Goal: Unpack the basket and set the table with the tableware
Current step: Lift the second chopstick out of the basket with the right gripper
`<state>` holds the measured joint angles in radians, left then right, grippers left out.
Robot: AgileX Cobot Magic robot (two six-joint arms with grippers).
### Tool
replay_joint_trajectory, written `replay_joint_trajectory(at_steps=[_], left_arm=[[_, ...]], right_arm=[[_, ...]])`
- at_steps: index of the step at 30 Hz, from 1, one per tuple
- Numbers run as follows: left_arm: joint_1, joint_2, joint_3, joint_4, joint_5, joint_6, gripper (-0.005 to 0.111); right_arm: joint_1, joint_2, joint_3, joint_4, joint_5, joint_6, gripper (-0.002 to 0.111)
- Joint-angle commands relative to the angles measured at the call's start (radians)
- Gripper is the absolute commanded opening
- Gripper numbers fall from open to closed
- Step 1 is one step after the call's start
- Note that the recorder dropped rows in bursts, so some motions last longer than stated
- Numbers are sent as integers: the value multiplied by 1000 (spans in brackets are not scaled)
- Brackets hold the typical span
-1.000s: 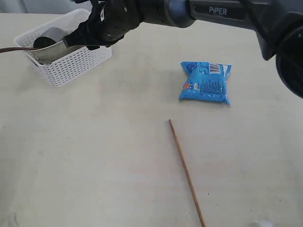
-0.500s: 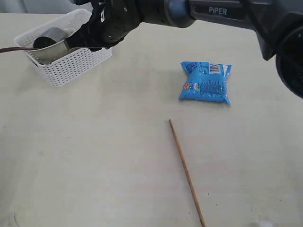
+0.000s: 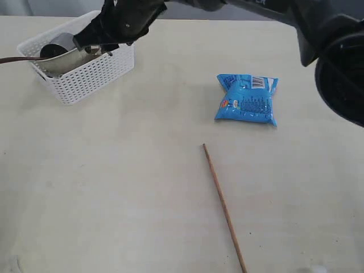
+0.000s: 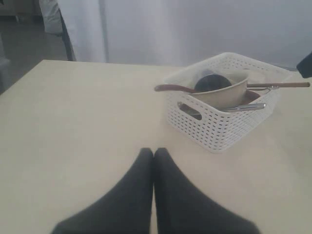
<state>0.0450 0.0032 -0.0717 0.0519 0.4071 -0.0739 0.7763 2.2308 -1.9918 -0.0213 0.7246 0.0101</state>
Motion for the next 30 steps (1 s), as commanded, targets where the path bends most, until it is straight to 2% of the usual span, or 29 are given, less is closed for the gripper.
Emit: replay_joint_trajectory(at_steps=[1,5,8,23,27,30], left_arm=[[2,-3,7,0,-3,0,0],[2,-3,7,0,-3,0,0],[2,-3,7,0,-3,0,0],[2,-3,7,0,-3,0,0],[2,-3,7,0,-3,0,0],[2,-3,7,0,-3,0,0]], right_arm=[[-6,60,-210,-7,213,-55,45],[-6,151,-404,-4,407,-79,45],[-6,217,-481,-1,496,-90,45],[-6,265,-524,21,455,-115,44],[-6,276,-524,21,426,-120,31],[-6,276,-524,21,413,-130,28]])
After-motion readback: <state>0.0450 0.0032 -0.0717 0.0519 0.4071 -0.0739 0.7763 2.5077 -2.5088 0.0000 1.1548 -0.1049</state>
